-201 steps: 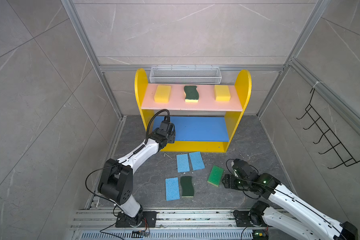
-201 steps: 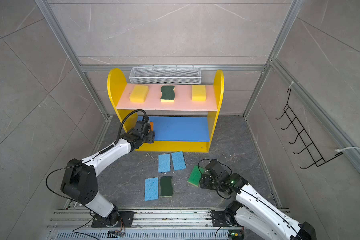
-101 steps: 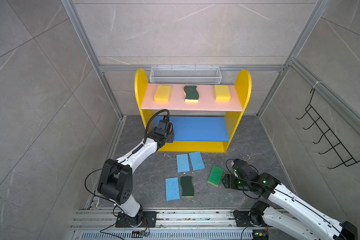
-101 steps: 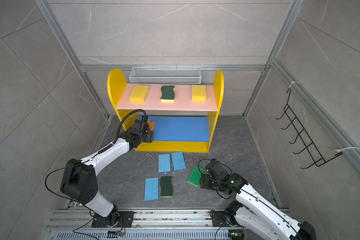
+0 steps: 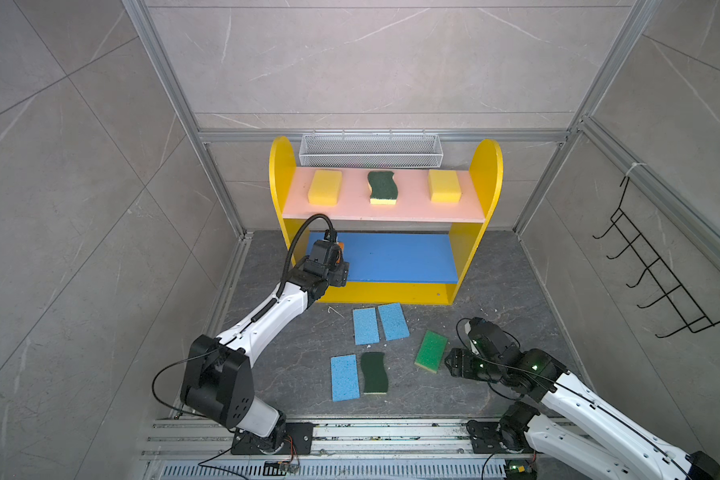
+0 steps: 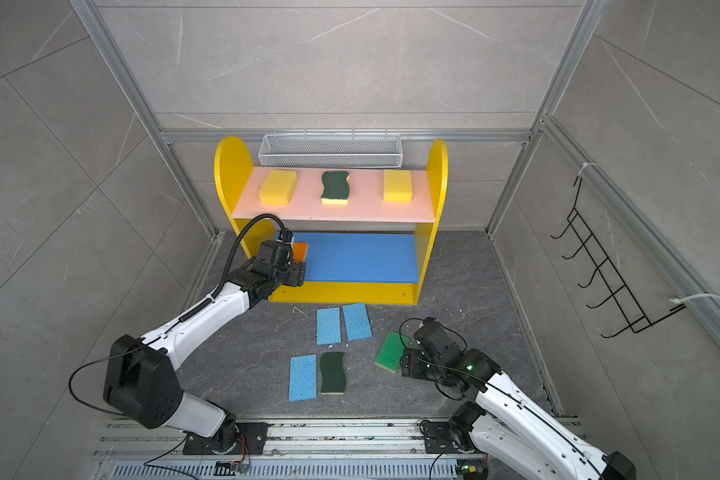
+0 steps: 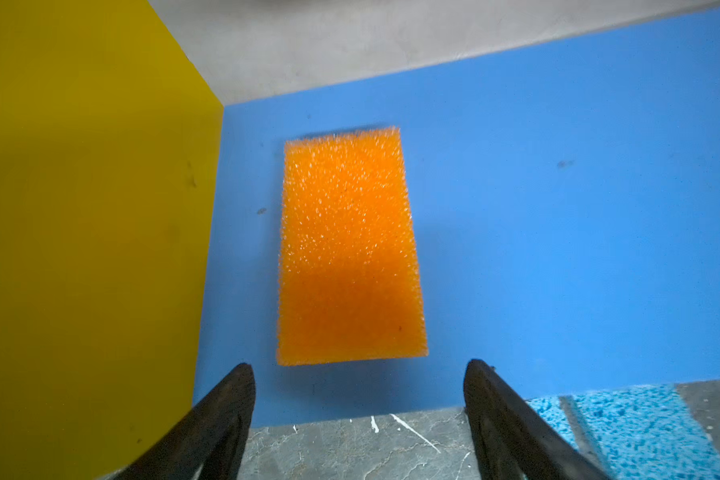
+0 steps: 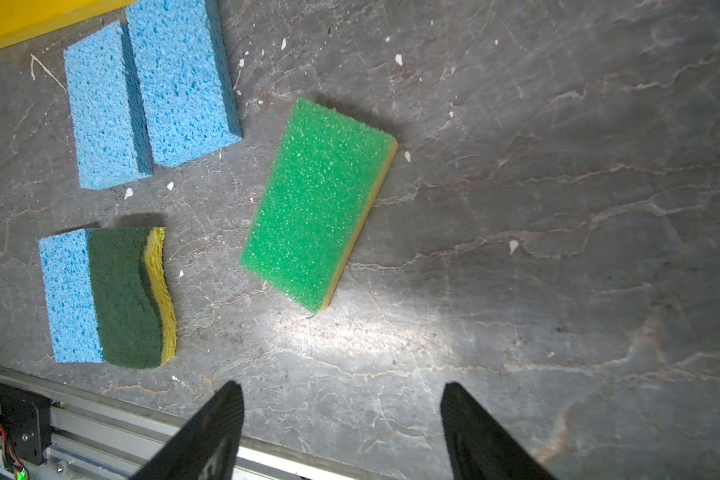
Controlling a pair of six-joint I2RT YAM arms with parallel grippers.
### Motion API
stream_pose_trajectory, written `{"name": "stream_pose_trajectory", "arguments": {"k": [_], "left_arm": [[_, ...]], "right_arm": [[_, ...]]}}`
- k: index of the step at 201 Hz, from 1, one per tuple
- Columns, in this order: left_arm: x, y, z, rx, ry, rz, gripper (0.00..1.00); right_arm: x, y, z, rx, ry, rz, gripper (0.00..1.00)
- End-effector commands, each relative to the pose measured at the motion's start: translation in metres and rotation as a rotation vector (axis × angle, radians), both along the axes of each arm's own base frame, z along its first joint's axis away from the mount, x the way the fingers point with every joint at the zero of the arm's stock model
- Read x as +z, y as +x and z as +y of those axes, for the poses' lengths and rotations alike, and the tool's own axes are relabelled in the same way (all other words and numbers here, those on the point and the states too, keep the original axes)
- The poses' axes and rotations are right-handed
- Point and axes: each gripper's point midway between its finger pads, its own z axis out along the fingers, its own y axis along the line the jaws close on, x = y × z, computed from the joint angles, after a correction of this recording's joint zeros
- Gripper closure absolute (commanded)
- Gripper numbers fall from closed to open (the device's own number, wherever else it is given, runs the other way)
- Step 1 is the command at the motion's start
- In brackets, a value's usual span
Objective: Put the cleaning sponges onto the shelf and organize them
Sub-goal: 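Release the orange sponge and withdraw the left gripper from the shelf, then move the left gripper over the scouring sponge while the right nears the green sponge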
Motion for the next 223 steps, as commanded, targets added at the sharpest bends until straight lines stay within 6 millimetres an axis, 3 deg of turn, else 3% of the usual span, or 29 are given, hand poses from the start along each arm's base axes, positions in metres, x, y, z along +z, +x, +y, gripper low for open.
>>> {"name": "stream_pose_trajectory", "arguments": {"k": [1, 31, 69, 90, 114, 139, 176, 223], "left_arm": [[0.043, -0.019, -0.006, -0.032, -0.066, -0.09, 0.18], [0.057, -0.049, 0.008, -0.024, -0.07, -0.107, 0.18], [0.064, -0.097, 0.056, 0.116, -0.076, -0.096, 0.19], [0.045, -0.125, 0.071, 0.146, -0.078, -0.022, 0.19], [0.009, -0.151, 0.09, 0.237, -0.089, 0.072, 0.2], [-0.022, -0.172, 0.094, 0.275, -0.155, 0.144, 0.2], [-0.043, -0.183, 0.097, 0.347, -0.211, 0.198, 0.21], [-0.077, -0.187, 0.089, 0.378, -0.248, 0.291, 0.22]], "right_arm": [[0.004, -0.002, -0.007, -0.006, -0.031, -0.011, 0.23], [0.013, 0.0, -0.006, -0.004, -0.016, -0.031, 0.24], [0.019, 0.001, -0.002, -0.004, 0.012, -0.043, 0.24], [0.019, 0.001, -0.001, -0.019, 0.022, -0.039, 0.24], [0.018, 0.001, 0.001, -0.043, 0.039, -0.025, 0.24], [0.019, -0.001, 0.008, -0.056, 0.059, -0.019, 0.24], [0.021, -0.005, 0.015, -0.06, 0.012, -0.04, 0.24], [0.008, -0.013, 0.032, -0.077, -0.004, -0.029, 0.24]]}}
